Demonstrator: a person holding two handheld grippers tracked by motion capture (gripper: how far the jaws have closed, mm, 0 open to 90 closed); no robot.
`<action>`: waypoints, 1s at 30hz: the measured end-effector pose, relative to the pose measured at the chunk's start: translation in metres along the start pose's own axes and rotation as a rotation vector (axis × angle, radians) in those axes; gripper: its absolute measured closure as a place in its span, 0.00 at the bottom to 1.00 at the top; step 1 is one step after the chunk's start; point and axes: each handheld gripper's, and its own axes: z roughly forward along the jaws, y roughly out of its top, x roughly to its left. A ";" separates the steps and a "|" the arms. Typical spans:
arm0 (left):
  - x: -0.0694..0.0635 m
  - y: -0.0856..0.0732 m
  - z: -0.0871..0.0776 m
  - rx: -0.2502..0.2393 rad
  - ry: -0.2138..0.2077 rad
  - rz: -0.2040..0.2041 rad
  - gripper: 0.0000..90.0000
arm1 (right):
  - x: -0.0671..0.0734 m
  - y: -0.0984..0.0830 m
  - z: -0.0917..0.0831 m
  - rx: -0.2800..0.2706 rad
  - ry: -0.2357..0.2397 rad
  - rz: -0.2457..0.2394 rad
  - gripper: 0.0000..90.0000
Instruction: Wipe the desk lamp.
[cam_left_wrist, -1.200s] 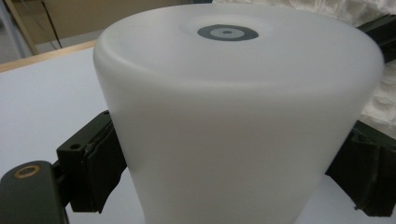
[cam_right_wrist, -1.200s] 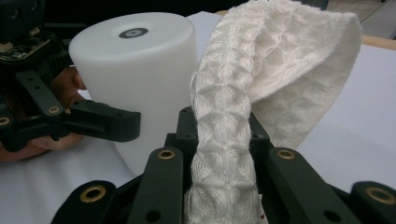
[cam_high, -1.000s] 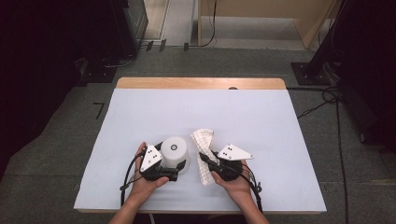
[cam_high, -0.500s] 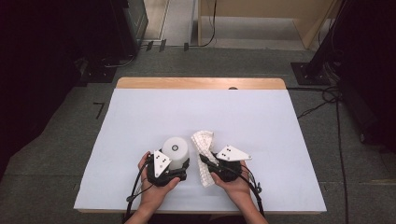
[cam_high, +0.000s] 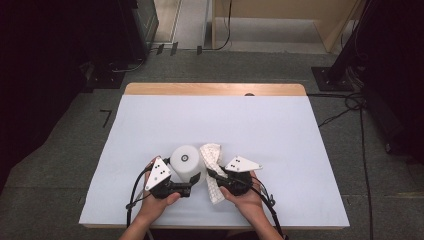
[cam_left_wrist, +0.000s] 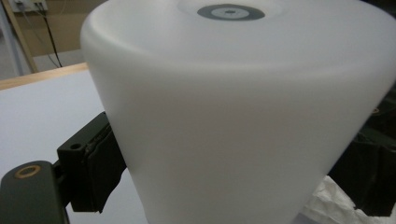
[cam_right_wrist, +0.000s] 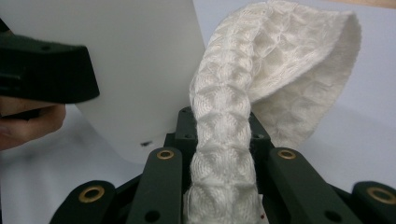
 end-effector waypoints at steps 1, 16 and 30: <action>0.000 0.000 0.000 0.006 -0.006 0.001 0.10 | 0.001 0.001 0.000 0.005 0.003 -0.001 0.83; -0.001 -0.005 0.008 0.064 -0.026 0.034 0.10 | 0.013 0.025 -0.030 -0.137 0.021 -0.053 0.83; 0.004 -0.008 0.010 0.073 0.009 0.061 0.10 | 0.009 0.017 -0.015 -0.064 0.011 -0.045 0.83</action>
